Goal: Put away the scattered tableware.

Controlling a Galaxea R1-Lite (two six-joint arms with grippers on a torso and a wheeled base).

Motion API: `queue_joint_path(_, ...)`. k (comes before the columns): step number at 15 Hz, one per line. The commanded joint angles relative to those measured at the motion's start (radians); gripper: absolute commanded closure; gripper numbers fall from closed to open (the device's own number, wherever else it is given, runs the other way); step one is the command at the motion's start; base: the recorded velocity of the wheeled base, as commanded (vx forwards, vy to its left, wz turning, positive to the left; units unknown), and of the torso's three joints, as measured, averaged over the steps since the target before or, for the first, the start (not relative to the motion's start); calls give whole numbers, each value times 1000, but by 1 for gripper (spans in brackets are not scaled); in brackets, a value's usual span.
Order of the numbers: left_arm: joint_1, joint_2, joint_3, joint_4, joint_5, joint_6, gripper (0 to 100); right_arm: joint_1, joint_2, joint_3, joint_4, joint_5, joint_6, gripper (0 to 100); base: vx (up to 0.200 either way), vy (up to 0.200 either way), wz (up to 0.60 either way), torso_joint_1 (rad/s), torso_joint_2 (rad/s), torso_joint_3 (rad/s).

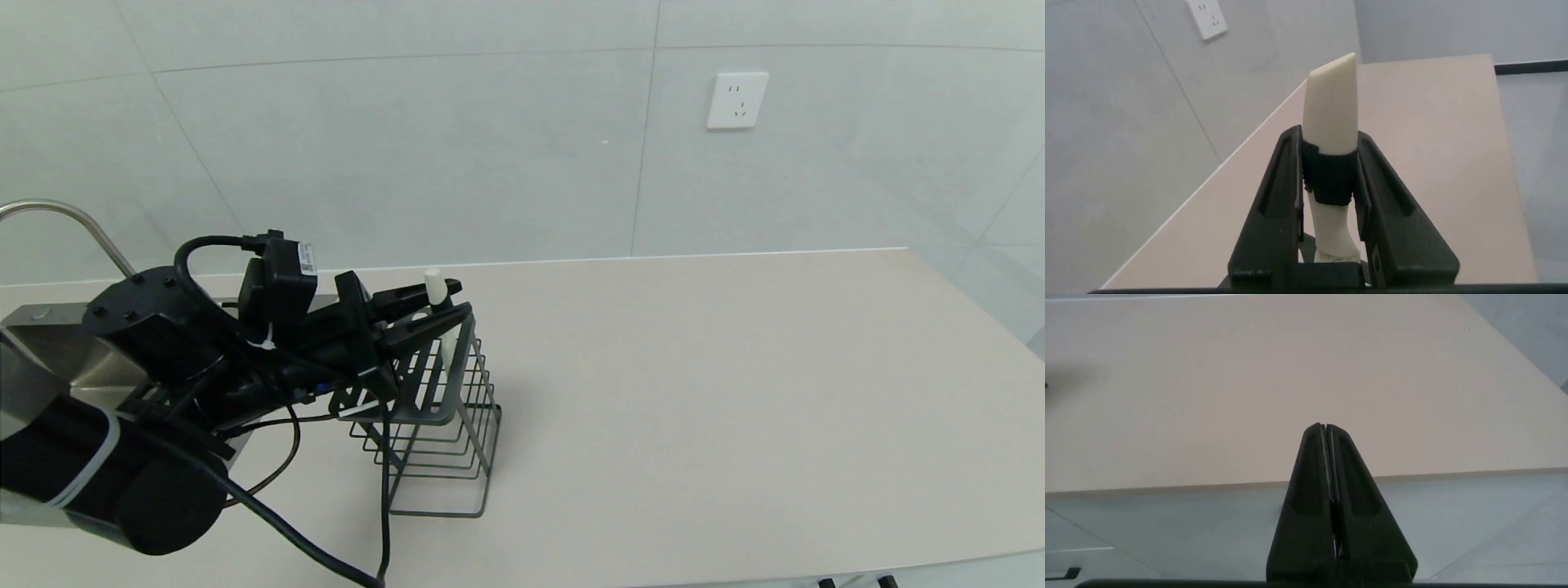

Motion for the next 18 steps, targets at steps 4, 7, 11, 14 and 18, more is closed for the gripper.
queue_joint_path(4,0,22,26,-3,0,1,100,0,1,0,0,-1,-1,100,0,0,0,0,0,0)
queue_joint_path(7,0,16,34,-2,0,1,100,0,1,0,0,0,-1,100,0,0,0,0,0,0)
queue_joint_path(11,0,-4,63,-8,3,1,0,0,1,0,0,-1,-1,100,0,0,0,0,0,0)
queue_joint_path(14,0,-25,68,-8,3,1,0,0,1,0,0,0,1,100,0,0,0,0,0,0)
queue_joint_path(18,0,-83,83,-8,3,3,0,0,1,0,-2,-1,16,100,0,0,0,0,0,0)
